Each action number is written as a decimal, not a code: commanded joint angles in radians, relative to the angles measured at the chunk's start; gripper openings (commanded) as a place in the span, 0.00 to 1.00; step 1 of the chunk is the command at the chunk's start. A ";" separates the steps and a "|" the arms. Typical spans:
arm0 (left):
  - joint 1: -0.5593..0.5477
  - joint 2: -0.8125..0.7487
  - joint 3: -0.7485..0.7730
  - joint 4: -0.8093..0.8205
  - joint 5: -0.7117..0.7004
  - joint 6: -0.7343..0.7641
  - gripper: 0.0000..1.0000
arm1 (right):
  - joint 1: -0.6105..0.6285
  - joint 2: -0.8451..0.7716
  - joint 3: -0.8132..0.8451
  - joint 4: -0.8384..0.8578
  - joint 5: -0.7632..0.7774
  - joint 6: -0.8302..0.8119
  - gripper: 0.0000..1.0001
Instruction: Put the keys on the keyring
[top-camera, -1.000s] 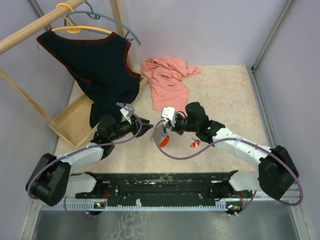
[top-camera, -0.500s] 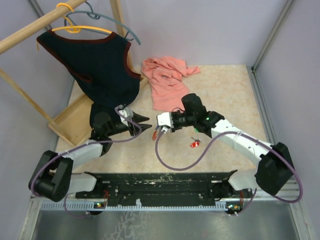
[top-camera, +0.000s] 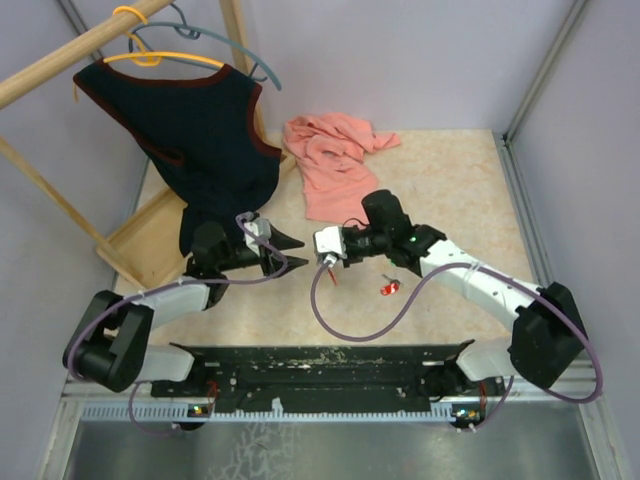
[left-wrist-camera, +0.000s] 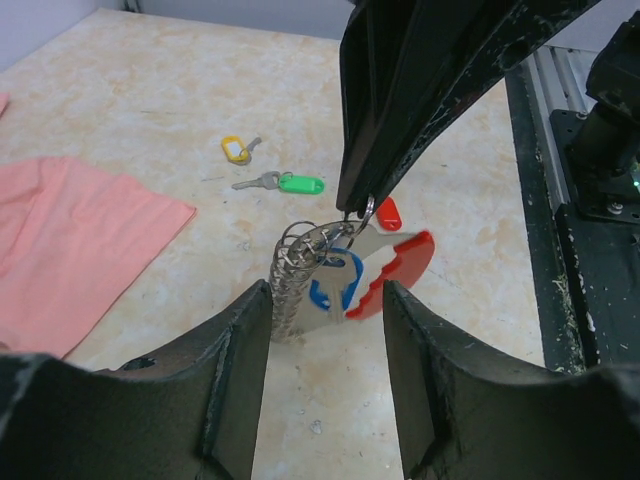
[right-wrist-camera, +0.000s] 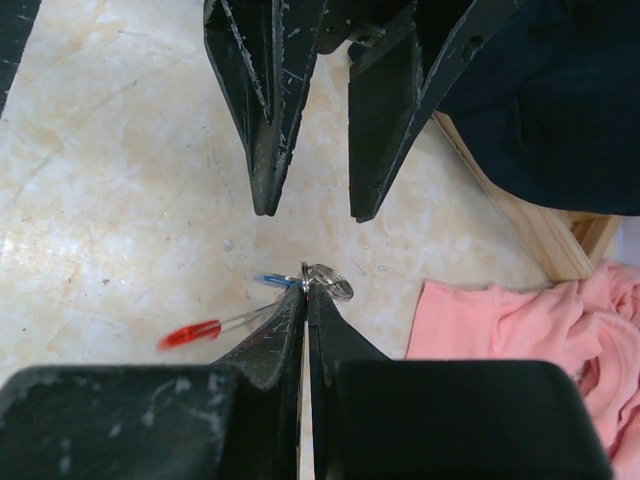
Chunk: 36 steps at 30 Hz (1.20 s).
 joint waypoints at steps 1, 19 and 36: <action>-0.015 -0.023 -0.041 0.094 -0.033 -0.015 0.54 | 0.010 -0.034 -0.044 0.099 -0.084 0.004 0.00; -0.007 0.178 0.164 -0.225 0.182 0.322 0.55 | 0.012 -0.029 -0.033 0.040 -0.156 -0.105 0.00; -0.009 0.246 0.205 -0.237 0.343 0.329 0.55 | 0.018 -0.017 -0.007 0.015 -0.171 -0.134 0.00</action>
